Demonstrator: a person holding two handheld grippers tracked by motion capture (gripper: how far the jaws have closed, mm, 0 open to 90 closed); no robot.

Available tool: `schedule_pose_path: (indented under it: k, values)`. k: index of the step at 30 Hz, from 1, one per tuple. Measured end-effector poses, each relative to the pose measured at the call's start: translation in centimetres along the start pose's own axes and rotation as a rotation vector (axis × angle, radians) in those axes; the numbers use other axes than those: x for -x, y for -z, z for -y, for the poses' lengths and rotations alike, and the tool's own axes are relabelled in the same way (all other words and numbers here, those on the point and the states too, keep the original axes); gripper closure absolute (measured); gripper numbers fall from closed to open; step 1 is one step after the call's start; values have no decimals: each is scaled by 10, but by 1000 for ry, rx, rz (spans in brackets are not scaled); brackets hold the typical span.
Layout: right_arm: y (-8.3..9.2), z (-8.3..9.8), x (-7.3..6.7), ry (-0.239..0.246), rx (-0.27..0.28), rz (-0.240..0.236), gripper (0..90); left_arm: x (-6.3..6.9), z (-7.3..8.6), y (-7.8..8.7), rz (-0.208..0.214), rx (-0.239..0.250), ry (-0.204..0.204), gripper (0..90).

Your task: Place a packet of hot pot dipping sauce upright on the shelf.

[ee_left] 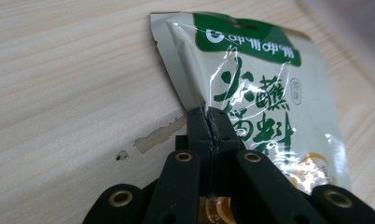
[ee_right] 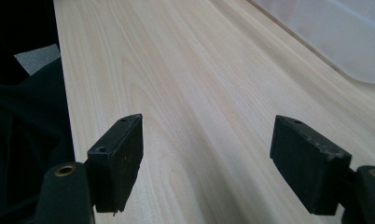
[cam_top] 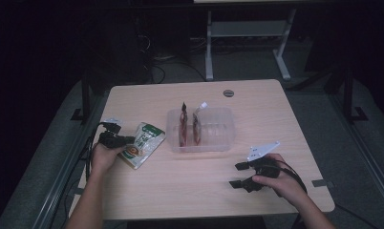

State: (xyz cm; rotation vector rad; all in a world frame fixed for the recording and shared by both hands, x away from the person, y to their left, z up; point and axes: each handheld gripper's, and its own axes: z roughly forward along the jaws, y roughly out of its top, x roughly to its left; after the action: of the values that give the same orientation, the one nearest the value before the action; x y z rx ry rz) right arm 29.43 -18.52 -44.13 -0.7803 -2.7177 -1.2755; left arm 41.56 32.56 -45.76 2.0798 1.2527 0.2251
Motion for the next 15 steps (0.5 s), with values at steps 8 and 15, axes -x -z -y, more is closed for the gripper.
schedule_pose_path:
  k: [8, 15]
  values:
    - [0, 0, 3, -32, 11, 3, 253, 0, -1, 16, 41, 25, -2, 900]
    - [0, -1, 3, -35, 13, 4, 253, 8, 0, 41, 59, 59, -35, 900]
